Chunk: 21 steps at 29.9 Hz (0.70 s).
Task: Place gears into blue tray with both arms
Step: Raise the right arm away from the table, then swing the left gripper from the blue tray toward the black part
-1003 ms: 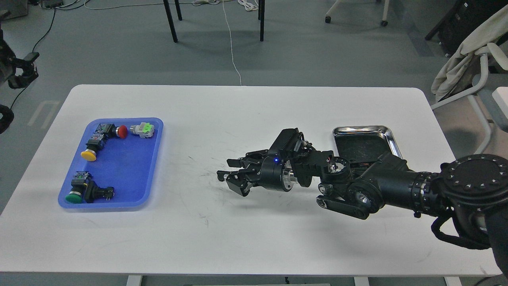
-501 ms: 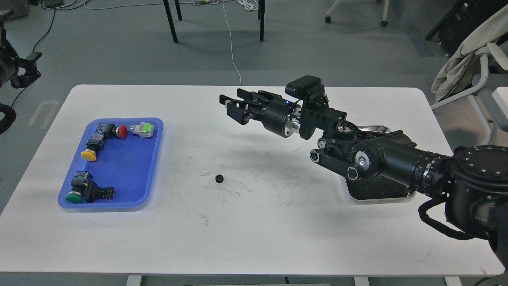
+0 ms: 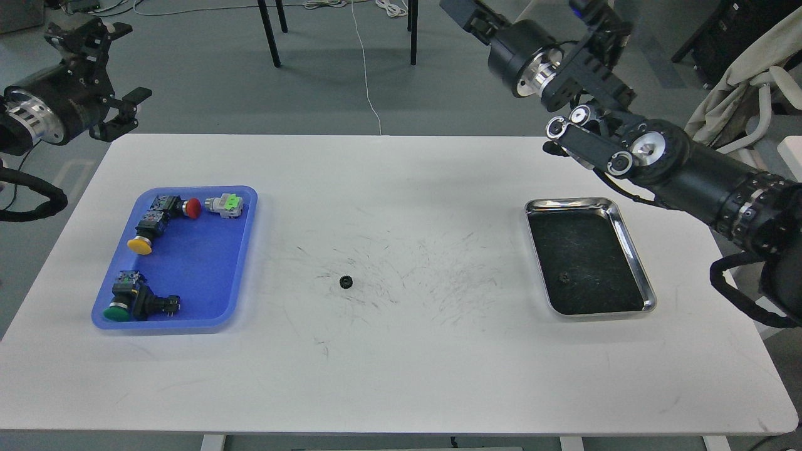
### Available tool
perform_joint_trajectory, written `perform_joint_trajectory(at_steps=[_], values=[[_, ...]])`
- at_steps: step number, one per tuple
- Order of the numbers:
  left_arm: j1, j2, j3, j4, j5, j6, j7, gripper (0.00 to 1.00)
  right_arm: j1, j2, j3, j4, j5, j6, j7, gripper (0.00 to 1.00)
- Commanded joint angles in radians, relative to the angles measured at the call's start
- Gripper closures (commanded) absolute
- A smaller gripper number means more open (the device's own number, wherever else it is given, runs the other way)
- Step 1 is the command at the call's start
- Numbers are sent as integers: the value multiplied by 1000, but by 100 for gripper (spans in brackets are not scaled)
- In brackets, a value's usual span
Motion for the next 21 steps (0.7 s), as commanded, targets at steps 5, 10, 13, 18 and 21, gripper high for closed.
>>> perform_joint_trajectory(at_steps=[5, 10, 13, 18, 21], values=[[-9, 37, 59, -241, 170, 14, -20, 2, -4, -115, 63, -3, 112, 31, -17, 14], [-16, 36, 112, -367, 261, 23, -21, 2, -14, -151, 77, -21, 196, 32, -27, 10], [-17, 33, 129, -456, 339, 49, -24, 1, -36, -163, 77, -23, 230, 31, -31, 10], [-20, 34, 191, -505, 408, 49, -36, 1, -39, -195, 90, -23, 238, 31, -32, 9], [-21, 27, 210, -559, 577, 51, -47, 1, -54, -210, 107, -23, 288, 34, -40, 8]])
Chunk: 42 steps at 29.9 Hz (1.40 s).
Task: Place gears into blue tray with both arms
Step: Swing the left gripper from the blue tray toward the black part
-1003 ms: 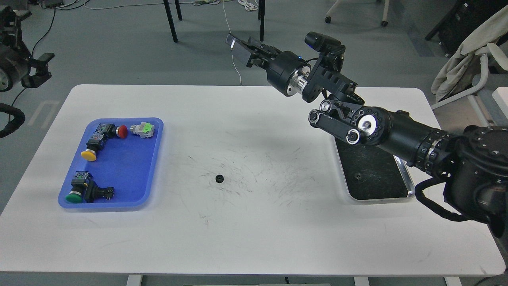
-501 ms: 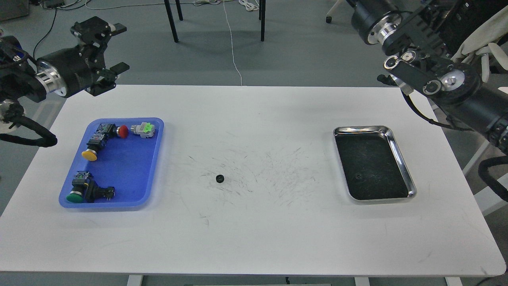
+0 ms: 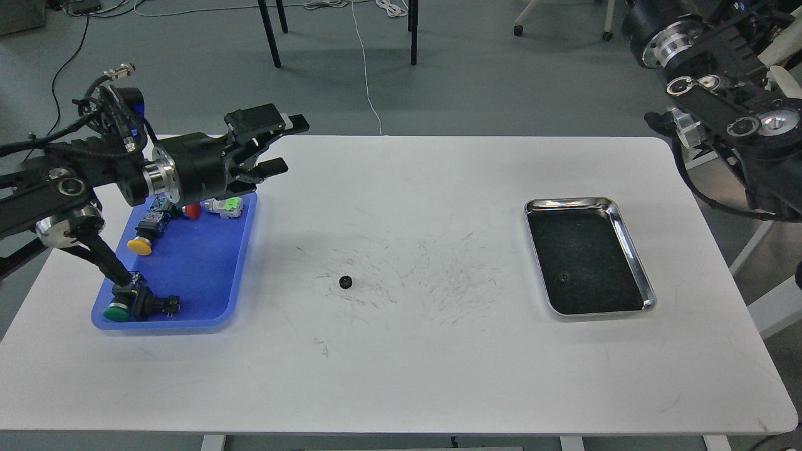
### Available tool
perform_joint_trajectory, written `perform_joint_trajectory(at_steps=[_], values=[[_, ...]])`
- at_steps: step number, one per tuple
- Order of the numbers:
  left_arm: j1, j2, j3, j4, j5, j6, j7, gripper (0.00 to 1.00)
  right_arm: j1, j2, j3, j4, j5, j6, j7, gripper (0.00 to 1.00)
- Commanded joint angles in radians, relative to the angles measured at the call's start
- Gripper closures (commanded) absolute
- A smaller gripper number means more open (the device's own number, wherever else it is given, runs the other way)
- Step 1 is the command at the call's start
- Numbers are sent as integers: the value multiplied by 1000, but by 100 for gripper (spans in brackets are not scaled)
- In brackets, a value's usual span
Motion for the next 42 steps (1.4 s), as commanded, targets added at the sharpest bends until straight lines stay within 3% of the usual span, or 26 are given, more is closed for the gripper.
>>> perform_joint_trajectory(at_steps=[1, 4, 10, 14, 25, 31, 39, 42], values=[[1, -12, 39, -47, 190, 8, -12, 1, -16, -17, 12, -2, 62, 3, -14, 8], [-10, -28, 65, -112, 322, 26, -14, 2, -30, -32, 11, 1, 118, 1, -27, 8], [-20, -93, 93, -110, 527, 67, -14, 6, -82, -45, 20, 3, 126, -12, -28, 8], [-27, -131, 111, -64, 600, 78, -17, 12, -99, -51, 21, 11, 126, -13, -28, 8], [-62, -271, 177, 49, 938, 78, -27, 13, -97, -48, 20, 12, 126, -14, -28, 8], [-53, -292, 237, 85, 1093, 104, -69, 15, -105, -51, 21, 11, 126, -13, -28, 8], [-25, -315, 241, 167, 1107, 114, -78, 37, -114, -51, 18, 11, 126, -13, -27, 8], [-10, -337, 241, 201, 1111, 114, -78, 37, -114, -51, 18, 11, 126, -13, -27, 8]])
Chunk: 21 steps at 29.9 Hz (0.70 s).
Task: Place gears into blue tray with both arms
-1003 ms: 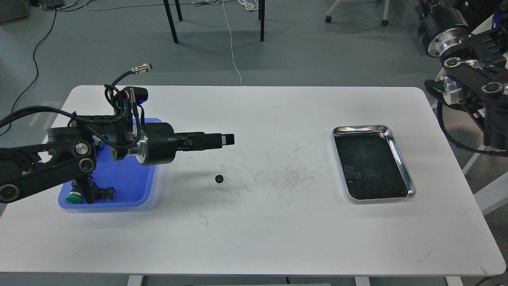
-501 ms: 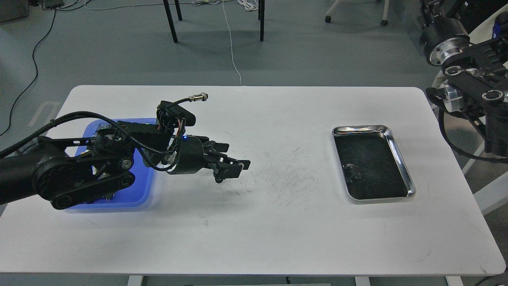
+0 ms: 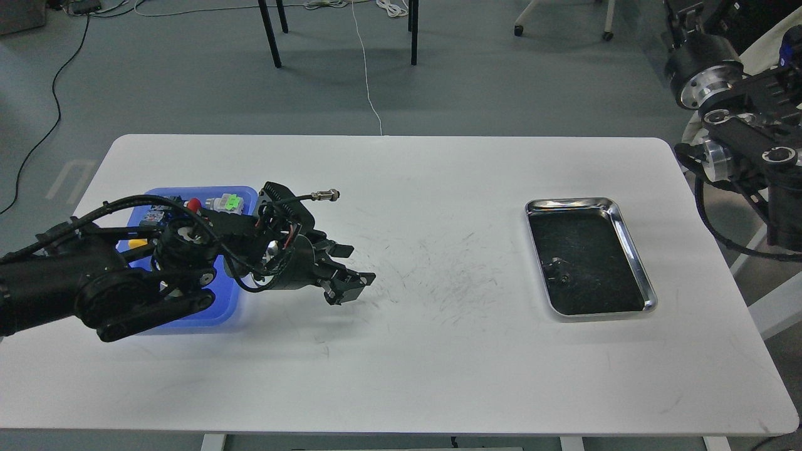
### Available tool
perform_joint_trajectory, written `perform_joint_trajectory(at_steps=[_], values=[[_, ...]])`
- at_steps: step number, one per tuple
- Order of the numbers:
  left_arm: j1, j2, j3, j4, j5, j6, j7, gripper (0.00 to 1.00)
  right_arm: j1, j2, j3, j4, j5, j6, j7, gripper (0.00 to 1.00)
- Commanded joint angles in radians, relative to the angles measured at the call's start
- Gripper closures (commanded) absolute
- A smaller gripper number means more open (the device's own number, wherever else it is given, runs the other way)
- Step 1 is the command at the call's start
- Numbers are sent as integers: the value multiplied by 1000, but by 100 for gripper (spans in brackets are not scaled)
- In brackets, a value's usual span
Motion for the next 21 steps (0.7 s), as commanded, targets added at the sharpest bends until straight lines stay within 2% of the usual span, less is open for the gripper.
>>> perform_joint_trajectory(at_steps=[1, 4, 16, 21], values=[[18, -19, -3, 26, 5, 0, -1, 37, 0, 0, -2, 0, 0, 0, 0, 8], [32, -20, 0, 40, 40, 2, -1, 42, 0, 0, -3, -1, 0, 2, 0, 8], [67, -56, 0, 112, 123, 31, -1, 44, -8, 2, -5, -3, -2, 2, 0, 8], [92, -62, -3, 117, 130, 35, -3, 52, -8, 2, -8, -3, -2, 2, 0, 8]])
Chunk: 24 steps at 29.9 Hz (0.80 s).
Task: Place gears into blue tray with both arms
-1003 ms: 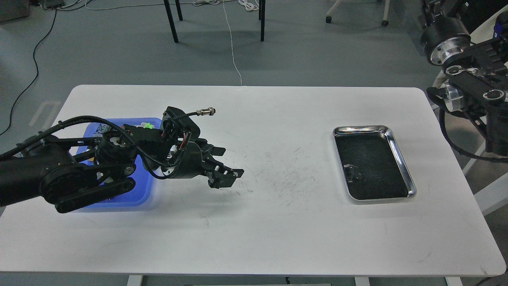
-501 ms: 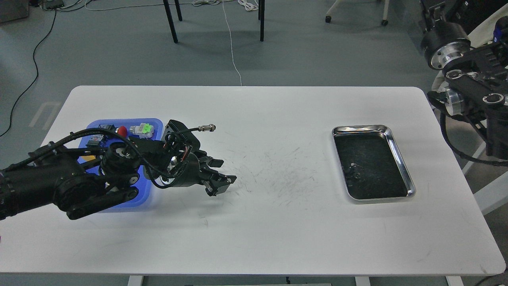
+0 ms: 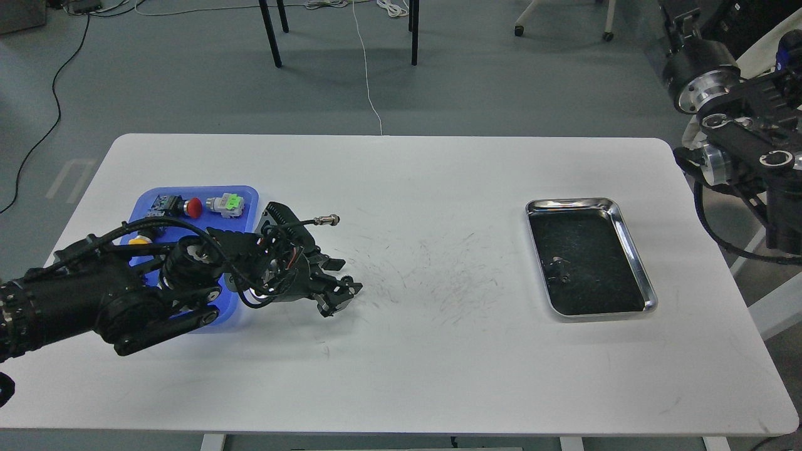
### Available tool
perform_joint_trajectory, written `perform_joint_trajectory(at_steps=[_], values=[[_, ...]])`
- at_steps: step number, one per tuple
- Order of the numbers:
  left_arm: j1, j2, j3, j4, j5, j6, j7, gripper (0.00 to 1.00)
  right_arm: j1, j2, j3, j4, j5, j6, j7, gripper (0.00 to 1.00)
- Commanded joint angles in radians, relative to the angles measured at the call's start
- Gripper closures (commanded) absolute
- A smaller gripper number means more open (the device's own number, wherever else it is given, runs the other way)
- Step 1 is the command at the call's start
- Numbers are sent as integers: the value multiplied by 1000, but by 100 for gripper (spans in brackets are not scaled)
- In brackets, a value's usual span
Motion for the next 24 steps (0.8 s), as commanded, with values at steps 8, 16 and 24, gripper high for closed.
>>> perform_joint_trajectory(at_steps=[8, 16, 24], values=[[25, 0, -3, 3, 21, 6, -2, 56, 0, 0, -2, -1, 0, 0, 0, 8], [22, 0, -3, 14, 23, 16, -2, 56, -2, -2, -4, 0, 0, 0, 0, 8], [32, -8, -3, 40, 23, 20, -3, 63, -8, 0, -4, 0, 0, 1, 0, 8]])
